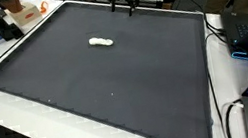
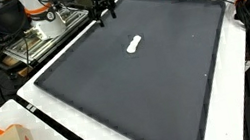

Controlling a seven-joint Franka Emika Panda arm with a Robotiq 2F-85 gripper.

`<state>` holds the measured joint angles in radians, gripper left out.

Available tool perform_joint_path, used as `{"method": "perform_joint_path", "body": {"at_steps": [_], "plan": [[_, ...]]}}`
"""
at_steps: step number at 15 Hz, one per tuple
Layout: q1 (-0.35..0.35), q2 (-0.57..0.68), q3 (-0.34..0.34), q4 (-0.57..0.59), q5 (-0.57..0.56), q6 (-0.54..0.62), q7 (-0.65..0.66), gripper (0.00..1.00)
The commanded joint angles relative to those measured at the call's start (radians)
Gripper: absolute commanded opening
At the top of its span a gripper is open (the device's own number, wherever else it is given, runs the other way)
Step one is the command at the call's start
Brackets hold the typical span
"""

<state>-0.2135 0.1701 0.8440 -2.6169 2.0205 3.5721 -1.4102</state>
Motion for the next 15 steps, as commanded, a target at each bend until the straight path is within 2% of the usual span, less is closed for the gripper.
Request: {"method": "perform_joint_path", "body": {"at_steps": [1,4,8,13,14,15], "plan": [[0.011,-0.037,-0.023,0.02,-0.049,0.043,0.039,1.0],[0.018,-0.07,-0.039,0.026,-0.126,0.094,0.104,1.0],[0.017,-0.096,-0.035,0.016,-0.215,0.096,0.209,1.0],[0.017,-0.081,-0.041,-0.01,-0.407,0.132,0.448,1.0],[0.153,-0.079,-0.181,-0.019,-0.445,0.131,0.502,1.0],[0.176,-0.059,-0.209,-0.027,-0.488,0.141,0.552,1.0]]}}
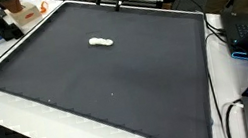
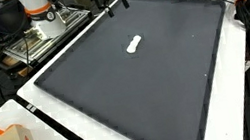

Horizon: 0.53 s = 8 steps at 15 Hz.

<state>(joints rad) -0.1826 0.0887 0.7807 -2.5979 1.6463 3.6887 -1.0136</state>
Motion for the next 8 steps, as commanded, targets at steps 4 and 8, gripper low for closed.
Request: {"method": "perform_joint_path", "body": {"at_steps": [4,8], "plan": [[0.163,0.037,-0.181,-0.032,-0.13,0.023,0.173,1.0],[0.159,0.069,-0.177,-0.012,-0.105,0.027,0.119,1.0]]}}
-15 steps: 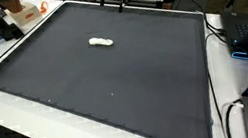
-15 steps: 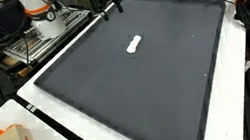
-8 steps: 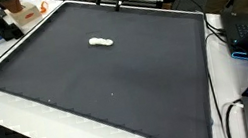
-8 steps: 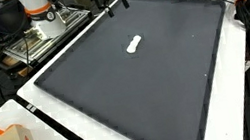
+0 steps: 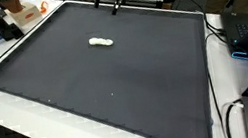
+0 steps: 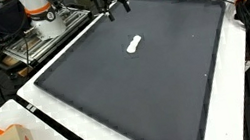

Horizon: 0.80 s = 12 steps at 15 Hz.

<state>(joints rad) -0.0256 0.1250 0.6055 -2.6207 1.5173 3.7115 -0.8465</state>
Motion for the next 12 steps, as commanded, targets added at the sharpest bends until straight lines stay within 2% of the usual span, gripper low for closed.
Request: {"method": "perform_joint_path", "body": {"at_steps": [1,8,12], "plan": [[0.003,0.028,0.001,0.004,0.0,-0.011,-0.037,1.0],[-0.003,0.097,-0.016,-0.007,-0.233,0.11,0.185,1.0],[-0.009,0.192,-0.046,0.009,-0.306,0.153,0.228,1.0]]}}
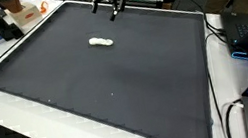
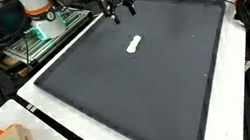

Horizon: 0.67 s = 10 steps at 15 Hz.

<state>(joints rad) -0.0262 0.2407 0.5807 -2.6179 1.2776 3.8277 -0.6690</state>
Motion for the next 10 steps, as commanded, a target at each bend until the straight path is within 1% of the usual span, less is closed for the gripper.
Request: {"method": "perform_joint_path", "body": {"at_steps": [1,2,4,7,8,9,10], "plan": [[-0.011,0.09,-0.032,0.013,-0.074,0.032,0.046,1.0],[-0.014,0.097,-0.04,0.019,-0.073,0.025,0.039,1.0],[-0.029,0.073,-0.046,0.021,-0.046,-0.035,-0.003,1.0],[-0.036,0.074,-0.072,0.049,0.033,-0.052,-0.086,1.0],[-0.048,0.053,-0.068,0.045,0.041,-0.09,-0.097,1.0],[-0.034,0.079,-0.064,0.038,-0.001,-0.032,-0.047,1.0],[-0.04,0.077,-0.067,0.044,0.01,-0.047,-0.063,1.0]]}}
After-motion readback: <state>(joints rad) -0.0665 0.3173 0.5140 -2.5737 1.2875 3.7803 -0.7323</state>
